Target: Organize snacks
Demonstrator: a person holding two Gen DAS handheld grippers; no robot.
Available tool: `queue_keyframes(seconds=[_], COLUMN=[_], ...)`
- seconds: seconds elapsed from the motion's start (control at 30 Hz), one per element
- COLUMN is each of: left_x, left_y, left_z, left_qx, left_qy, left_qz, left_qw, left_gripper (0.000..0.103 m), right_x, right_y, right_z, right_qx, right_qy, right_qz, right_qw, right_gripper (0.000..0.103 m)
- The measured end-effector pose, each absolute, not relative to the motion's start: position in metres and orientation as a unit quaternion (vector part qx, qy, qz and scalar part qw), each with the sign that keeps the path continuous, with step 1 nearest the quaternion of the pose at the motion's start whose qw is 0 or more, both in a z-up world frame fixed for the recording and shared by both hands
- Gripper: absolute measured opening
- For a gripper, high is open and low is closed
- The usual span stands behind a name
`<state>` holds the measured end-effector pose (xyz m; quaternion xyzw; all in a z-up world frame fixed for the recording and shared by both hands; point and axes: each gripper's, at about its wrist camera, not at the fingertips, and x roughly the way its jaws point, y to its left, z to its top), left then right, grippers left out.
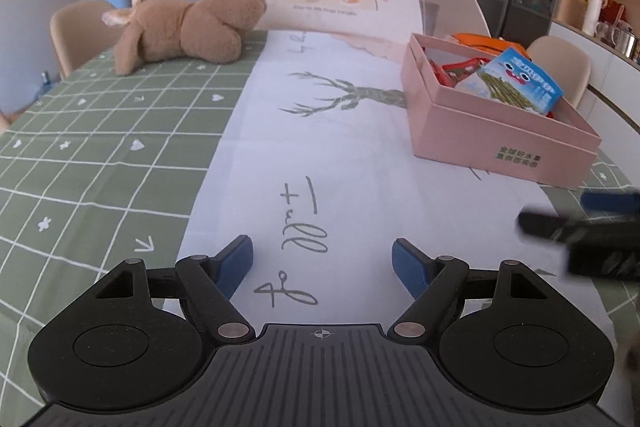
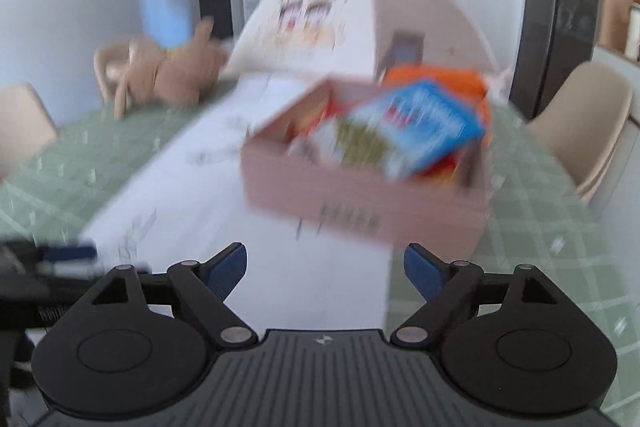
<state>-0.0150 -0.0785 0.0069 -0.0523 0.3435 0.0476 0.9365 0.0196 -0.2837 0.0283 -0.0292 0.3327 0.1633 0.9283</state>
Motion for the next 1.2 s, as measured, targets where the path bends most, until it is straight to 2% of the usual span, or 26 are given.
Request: queue_keyframes(seconds=[0.17, 0.23, 0.3, 0.37, 0.6, 0.73, 1.2], left_x=[-0.013, -0.013, -0.011, -0.009, -0.003, -0.003, -0.002], left_y=[-0.088, -0.088, -0.088, -0.088, -0.089, -0.089, -0.088], left_z=[0.0, 0.0, 0.0, 0.0, -0.001, -0.001, -0.001], left_qx=[-0.014, -0.016, -0.017, -0.015, -0.013, -0.015, -0.015], left_qy=[0.328, 0.326, 0.327, 0.328, 0.331, 0.332, 0.332], left_qz=[0.063, 0.066, 0.066, 0.065, 0.069, 0.068, 0.067], left_qw=[0.943, 0.943, 0.943, 0.942, 0.941, 0.941, 0.941], left_gripper=[0.084, 0.084, 0.085, 0.087, 0.092, 0.092, 0.093], right_x=[0.024, 0.025, 0.026, 0.031, 0.033, 0.039, 0.039], right_y=[-0.272, -0.275, -0.278, -0.279, -0.27, -0.28, -0.278], right_z=[0.004, 0.005, 0.003, 0.001, -0.008, -0.008, -0.008], right_qx=[-0.028, -0.022, -0.018, -0.004, -0.035, -0.002, -0.009], right_qy=[0.354, 0.358, 0.363, 0.372, 0.329, 0.338, 0.339], right_qz=[0.126, 0.121, 0.111, 0.104, 0.118, 0.128, 0.126], right_qw=[0.926, 0.926, 0.925, 0.923, 0.936, 0.932, 0.932], right_gripper=[0.087, 0.09, 0.099, 0.103, 0.103, 0.103, 0.103])
